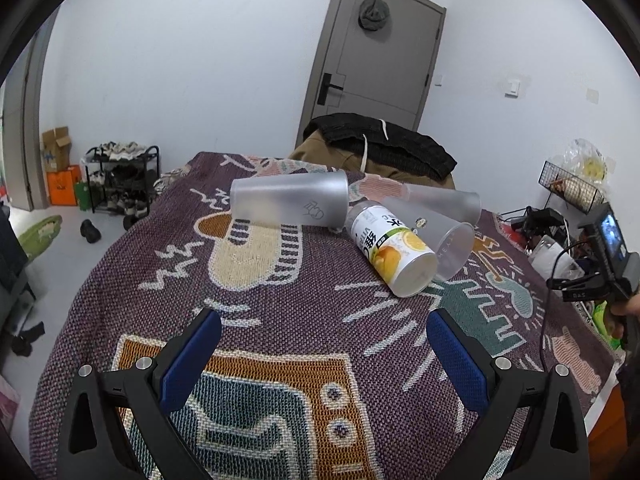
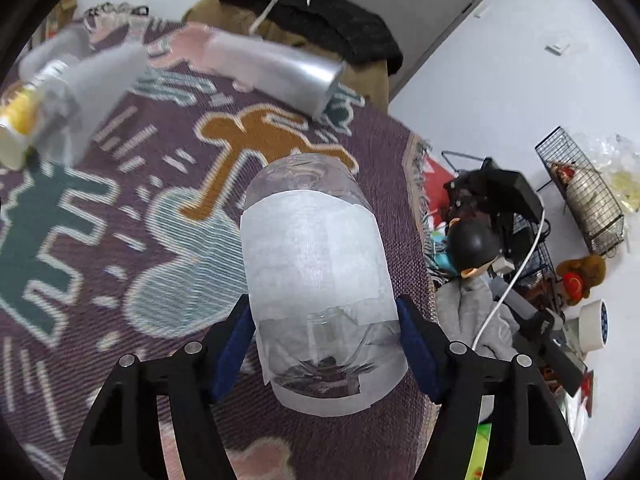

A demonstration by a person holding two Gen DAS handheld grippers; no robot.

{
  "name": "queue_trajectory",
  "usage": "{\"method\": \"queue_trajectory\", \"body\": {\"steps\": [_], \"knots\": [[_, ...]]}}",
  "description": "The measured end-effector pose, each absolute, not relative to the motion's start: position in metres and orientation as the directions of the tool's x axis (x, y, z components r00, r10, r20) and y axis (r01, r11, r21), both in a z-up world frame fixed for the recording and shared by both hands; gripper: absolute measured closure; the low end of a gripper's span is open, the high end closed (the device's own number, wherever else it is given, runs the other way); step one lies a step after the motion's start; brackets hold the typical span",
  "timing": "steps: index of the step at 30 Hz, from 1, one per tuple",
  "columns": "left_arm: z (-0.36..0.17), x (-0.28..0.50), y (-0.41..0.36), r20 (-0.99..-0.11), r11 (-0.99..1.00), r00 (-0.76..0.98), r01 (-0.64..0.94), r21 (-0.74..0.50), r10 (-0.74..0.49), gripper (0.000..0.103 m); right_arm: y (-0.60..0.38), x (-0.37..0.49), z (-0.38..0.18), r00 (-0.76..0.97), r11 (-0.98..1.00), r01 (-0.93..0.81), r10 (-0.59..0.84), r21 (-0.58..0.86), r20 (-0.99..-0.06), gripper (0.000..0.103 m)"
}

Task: Flip cup upside down
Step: 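Lift the cup with the right gripper and carry it toward the left gripper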

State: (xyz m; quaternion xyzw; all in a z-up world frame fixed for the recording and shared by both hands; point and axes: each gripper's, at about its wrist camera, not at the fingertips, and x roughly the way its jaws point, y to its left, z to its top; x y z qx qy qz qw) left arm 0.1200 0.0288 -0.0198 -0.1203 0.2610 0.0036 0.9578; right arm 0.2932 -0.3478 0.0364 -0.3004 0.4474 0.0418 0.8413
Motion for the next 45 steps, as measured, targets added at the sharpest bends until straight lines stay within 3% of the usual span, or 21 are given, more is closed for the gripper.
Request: {"method": "queue_trajectory", "body": {"steps": [18, 28, 45], "knots": [[-0.023, 0.087, 0.048, -0.496, 0.955, 0.865, -0.084, -0.285, -0.072, 0.001, -0.267, 0.158, 0.083, 0.734, 0.801, -0.39, -0.027, -0.454, -0.678, 0.033], [-0.019, 0.076, 0.049, -0.484, 0.955, 0.871, -0.069, -0.288, -0.083, 0.001, -0.226, 0.114, 0.074, 0.693, 0.756, -0.52, 0.1, -0.398, -0.714, 0.033], [-0.049, 0.058, 0.082, -0.549, 0.944, 0.834, -0.138, -0.3, -0.052, 0.001, -0.157, 0.08, 0.023, 0.527, 0.675, -0.692, 0.228, -0.257, -0.819, 0.031]]}}
